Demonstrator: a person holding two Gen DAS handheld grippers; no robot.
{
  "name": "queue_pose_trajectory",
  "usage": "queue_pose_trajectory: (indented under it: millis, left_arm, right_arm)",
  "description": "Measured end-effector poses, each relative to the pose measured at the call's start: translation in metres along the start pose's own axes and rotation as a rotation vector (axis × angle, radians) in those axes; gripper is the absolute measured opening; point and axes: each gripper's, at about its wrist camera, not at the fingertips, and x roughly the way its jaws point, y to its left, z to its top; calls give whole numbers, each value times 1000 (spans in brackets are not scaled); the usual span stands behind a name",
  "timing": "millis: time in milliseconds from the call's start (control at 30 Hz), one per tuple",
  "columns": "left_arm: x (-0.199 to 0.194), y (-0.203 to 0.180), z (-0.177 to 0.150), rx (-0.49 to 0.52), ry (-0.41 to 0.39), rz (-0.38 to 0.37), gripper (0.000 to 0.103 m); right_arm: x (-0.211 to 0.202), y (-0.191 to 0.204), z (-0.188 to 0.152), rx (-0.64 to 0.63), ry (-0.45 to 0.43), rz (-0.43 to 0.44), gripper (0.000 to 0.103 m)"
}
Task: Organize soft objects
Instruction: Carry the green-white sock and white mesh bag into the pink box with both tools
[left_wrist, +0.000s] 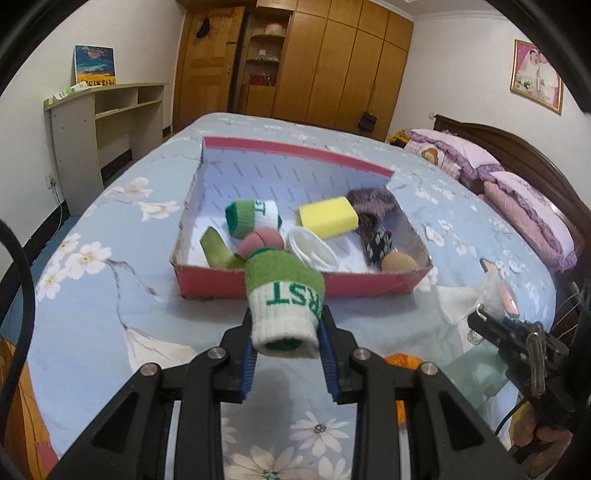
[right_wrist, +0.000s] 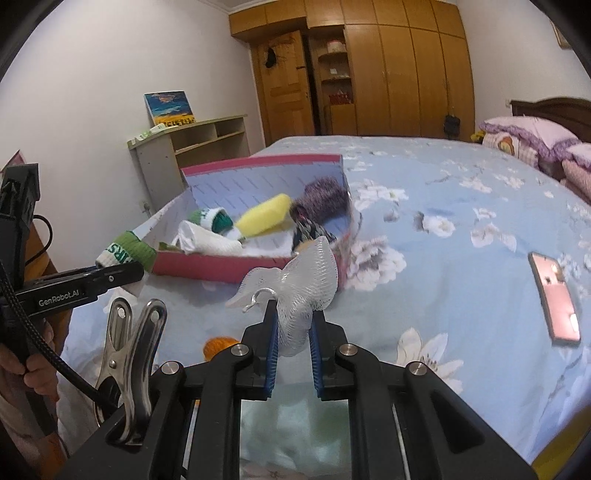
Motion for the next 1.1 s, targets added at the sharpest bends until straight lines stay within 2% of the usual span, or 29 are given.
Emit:
queue_pose_trajectory:
  millis: [633,1100]
  left_arm:
    - [3,21,39,27,-66,32,31]
    - [31,23,58,47,-59,43,31]
  right_arm:
    - [18,28,43,-82,-23,-19,16]
    - [54,40,62,-81,-17,13,16]
